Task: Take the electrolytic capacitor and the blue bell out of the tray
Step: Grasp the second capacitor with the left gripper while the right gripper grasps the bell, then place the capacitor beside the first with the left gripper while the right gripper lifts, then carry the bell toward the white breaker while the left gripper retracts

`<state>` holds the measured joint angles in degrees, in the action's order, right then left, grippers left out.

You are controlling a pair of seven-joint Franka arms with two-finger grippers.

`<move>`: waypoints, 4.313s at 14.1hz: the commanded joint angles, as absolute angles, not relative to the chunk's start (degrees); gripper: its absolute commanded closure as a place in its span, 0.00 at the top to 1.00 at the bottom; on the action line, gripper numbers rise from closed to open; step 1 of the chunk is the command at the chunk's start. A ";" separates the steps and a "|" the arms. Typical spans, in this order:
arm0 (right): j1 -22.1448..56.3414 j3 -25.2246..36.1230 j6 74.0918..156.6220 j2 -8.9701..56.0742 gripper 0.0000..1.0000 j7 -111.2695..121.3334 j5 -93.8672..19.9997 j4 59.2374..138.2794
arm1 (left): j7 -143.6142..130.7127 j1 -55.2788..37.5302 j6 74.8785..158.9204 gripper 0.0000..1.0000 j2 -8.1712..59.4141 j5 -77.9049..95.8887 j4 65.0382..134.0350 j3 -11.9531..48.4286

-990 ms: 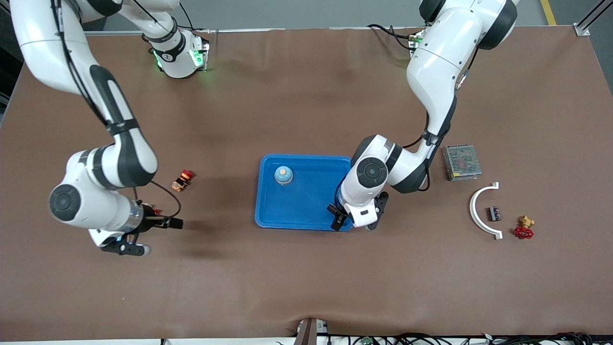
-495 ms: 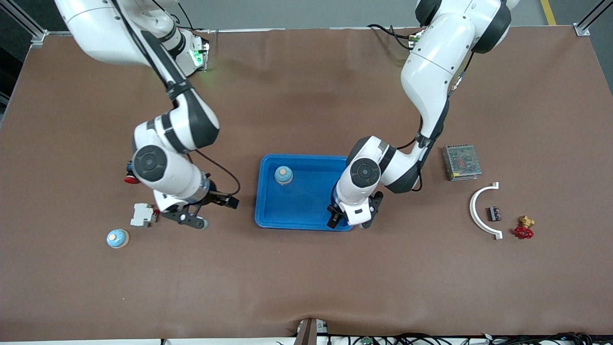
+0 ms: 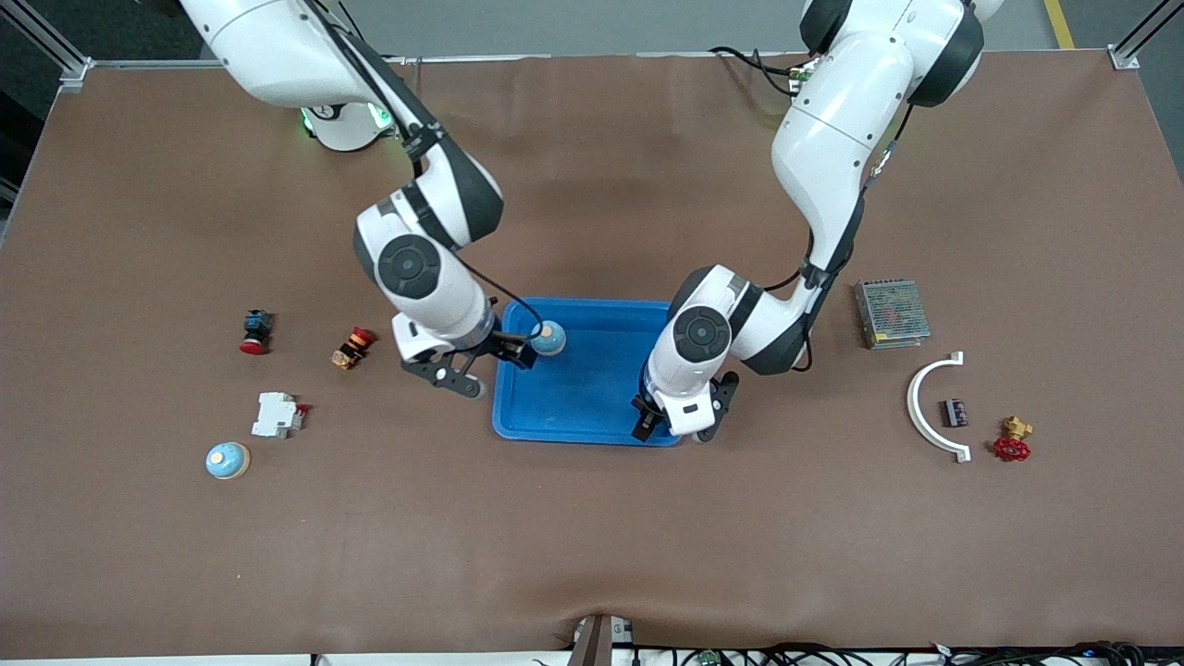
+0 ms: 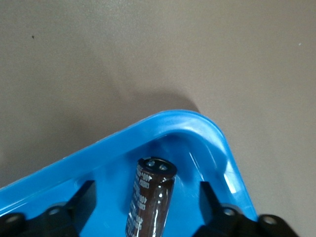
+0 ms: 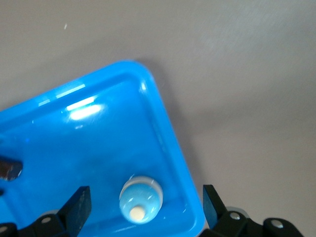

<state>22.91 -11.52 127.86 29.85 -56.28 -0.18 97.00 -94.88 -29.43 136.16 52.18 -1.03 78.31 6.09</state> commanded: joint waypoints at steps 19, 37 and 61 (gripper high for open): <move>31.11 -9.49 140.71 34.54 1.00 -64.78 5.53 104.33 | -71.67 -25.41 114.01 0.00 36.66 -3.52 77.52 5.71; 32.69 -8.53 143.09 37.88 1.00 -66.18 6.06 102.48 | -13.37 -0.71 113.17 0.00 33.83 -5.80 87.96 5.71; 27.52 -8.26 132.38 33.32 0.00 -56.55 5.45 97.56 | -13.18 0.97 132.11 1.00 37.36 -7.56 97.82 5.36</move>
<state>30.73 -7.34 135.72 36.45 -61.14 4.76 97.38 -13.20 0.81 132.85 39.88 -6.04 97.09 5.38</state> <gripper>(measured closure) 0.348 0.401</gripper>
